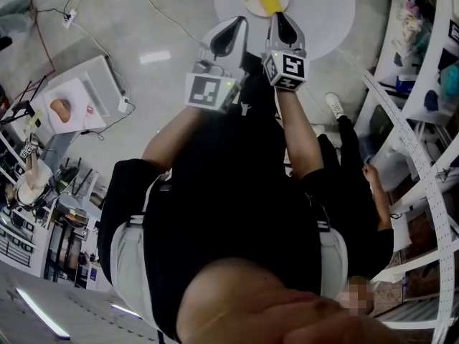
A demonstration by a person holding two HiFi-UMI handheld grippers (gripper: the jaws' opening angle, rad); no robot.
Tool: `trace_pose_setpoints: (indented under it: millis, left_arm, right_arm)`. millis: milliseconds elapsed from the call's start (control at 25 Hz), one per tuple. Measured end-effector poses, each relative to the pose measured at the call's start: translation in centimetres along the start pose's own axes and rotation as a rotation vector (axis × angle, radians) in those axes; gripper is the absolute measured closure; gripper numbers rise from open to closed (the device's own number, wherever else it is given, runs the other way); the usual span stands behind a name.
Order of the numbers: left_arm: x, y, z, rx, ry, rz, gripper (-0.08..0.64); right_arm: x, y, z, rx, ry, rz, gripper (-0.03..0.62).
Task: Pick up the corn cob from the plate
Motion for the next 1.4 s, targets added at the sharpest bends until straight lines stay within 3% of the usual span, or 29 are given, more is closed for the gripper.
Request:
trace_pose_setpoints:
  millis: [1400]
  left_arm:
    - [2.2, -2.7, -5.2, 0.088, 0.064, 0.087, 0.555]
  right_arm:
    - [-3.9, -5.7, -9.7, 0.280, 0.063, 0.044, 0.343]
Point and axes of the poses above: the fingertips, and each gripper's own axes: y backward along the fingers, x to its left, z out of its top, the point moved 6 cm from there along y, backward along the fingers, and after that the axes turned 10 degrees about -x, right-handed, at the moved point
